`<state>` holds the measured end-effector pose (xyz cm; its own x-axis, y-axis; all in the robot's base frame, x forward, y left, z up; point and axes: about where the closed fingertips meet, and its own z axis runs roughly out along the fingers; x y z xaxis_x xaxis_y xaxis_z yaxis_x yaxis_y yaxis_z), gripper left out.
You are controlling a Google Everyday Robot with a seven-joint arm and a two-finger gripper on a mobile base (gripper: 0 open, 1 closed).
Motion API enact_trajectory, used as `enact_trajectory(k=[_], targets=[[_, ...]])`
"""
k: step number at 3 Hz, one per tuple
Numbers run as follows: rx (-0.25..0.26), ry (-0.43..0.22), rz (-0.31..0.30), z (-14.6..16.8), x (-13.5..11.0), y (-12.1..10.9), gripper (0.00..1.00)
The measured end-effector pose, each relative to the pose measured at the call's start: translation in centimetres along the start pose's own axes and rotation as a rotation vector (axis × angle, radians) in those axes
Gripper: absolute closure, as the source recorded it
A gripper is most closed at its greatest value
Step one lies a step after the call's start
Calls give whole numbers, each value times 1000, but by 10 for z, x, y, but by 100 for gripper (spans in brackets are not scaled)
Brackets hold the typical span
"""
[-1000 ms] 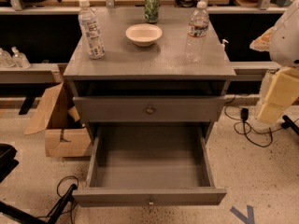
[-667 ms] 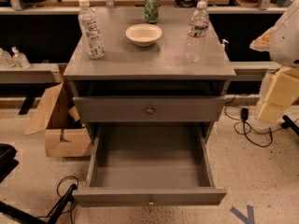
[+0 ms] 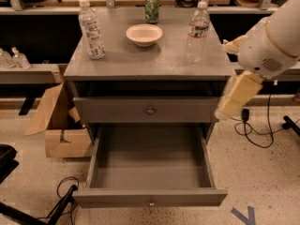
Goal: Place blue plastic bottle into middle drawer
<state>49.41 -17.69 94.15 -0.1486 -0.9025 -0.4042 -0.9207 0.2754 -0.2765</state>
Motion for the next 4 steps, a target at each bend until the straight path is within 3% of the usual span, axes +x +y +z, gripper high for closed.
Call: enact_trajectory(k=[1,2,4], targets=[[34,-165,38,44,-36,-31,0],[87,-348,70,65,-79,-58,0],[186,-734,151,90,-170,-91,0]])
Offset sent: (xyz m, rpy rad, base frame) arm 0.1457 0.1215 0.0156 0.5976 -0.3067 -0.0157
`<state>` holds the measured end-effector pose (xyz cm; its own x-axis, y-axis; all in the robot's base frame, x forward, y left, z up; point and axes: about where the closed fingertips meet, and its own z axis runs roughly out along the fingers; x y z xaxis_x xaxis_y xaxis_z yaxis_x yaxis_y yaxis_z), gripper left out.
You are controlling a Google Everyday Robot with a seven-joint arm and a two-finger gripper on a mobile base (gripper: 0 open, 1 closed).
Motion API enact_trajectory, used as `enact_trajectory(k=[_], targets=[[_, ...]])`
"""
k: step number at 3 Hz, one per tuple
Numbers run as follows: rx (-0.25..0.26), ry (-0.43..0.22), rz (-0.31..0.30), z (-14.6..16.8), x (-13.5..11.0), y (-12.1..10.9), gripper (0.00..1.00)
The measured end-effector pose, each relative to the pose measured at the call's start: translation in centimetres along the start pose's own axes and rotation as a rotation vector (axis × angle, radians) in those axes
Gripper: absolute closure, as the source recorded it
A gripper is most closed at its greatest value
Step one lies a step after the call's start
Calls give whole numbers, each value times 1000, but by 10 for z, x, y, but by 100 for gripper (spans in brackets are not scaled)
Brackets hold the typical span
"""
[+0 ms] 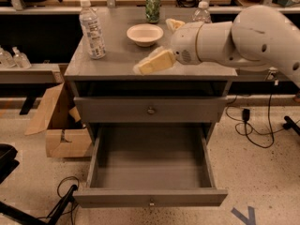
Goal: Place blue plastic bottle into middle drawer
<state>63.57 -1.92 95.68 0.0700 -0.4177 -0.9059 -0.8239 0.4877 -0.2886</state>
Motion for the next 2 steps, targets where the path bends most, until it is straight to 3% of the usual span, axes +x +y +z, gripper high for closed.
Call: enact_trajectory(k=[2], targets=[[27,-33,2,8,-11,-4,0]])
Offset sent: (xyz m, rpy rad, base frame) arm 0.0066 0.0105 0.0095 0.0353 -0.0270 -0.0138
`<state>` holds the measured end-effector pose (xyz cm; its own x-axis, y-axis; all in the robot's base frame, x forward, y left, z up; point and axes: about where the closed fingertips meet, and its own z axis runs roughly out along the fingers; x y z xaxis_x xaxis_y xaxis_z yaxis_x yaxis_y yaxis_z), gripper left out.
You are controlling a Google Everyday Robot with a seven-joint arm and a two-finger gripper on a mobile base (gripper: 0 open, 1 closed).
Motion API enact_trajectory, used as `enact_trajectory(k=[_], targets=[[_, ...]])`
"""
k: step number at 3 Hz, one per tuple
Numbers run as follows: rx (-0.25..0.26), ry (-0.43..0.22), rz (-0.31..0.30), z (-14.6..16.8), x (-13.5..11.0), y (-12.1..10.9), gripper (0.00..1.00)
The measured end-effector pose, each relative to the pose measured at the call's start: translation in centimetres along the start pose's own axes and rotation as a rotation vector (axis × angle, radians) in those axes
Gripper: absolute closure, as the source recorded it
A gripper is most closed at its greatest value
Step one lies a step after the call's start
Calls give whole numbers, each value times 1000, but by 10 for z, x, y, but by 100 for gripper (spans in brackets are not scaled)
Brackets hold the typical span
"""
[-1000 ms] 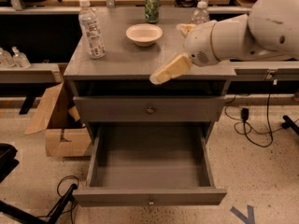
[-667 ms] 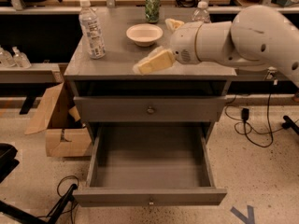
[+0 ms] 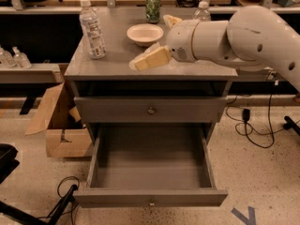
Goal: Place blue plastic bottle into middle drawer
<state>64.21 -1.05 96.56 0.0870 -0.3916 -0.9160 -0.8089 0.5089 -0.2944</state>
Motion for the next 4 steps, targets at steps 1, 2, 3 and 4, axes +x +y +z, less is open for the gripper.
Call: enact_trajectory(k=[1,2,3,4], targets=[[2,-21,11,26,-2,-19,0],[3,-89,86,80,-6,-49,0],[3,-153,175,130,-6,-68,0],[-1,-182,221,173,-11,-73,0]])
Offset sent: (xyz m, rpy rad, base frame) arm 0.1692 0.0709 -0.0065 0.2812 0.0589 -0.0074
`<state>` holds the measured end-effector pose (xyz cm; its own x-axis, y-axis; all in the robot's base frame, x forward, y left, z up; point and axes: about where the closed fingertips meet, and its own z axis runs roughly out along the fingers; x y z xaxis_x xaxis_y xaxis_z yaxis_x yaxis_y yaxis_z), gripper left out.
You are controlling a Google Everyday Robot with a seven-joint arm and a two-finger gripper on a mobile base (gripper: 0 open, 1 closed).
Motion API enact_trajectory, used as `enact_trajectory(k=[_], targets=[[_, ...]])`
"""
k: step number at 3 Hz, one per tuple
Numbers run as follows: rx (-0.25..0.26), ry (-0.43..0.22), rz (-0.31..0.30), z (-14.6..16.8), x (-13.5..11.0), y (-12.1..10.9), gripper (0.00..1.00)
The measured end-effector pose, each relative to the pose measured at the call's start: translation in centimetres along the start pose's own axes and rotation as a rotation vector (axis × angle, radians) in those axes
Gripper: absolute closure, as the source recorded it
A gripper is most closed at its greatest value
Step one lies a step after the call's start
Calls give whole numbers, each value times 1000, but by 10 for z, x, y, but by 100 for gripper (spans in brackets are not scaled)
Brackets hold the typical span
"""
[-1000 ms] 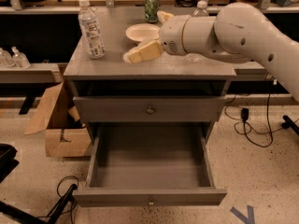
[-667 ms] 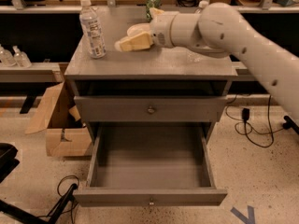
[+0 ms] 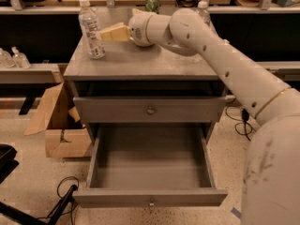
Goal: Place blue plastic bottle into middle drawer
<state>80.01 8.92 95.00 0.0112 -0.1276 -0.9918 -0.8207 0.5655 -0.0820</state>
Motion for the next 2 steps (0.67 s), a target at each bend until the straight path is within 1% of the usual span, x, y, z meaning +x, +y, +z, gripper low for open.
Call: enact_trajectory(k=[1,2], targets=[[12,9,15,35,4,1,0],[32,18,23,66,7,-2,0]])
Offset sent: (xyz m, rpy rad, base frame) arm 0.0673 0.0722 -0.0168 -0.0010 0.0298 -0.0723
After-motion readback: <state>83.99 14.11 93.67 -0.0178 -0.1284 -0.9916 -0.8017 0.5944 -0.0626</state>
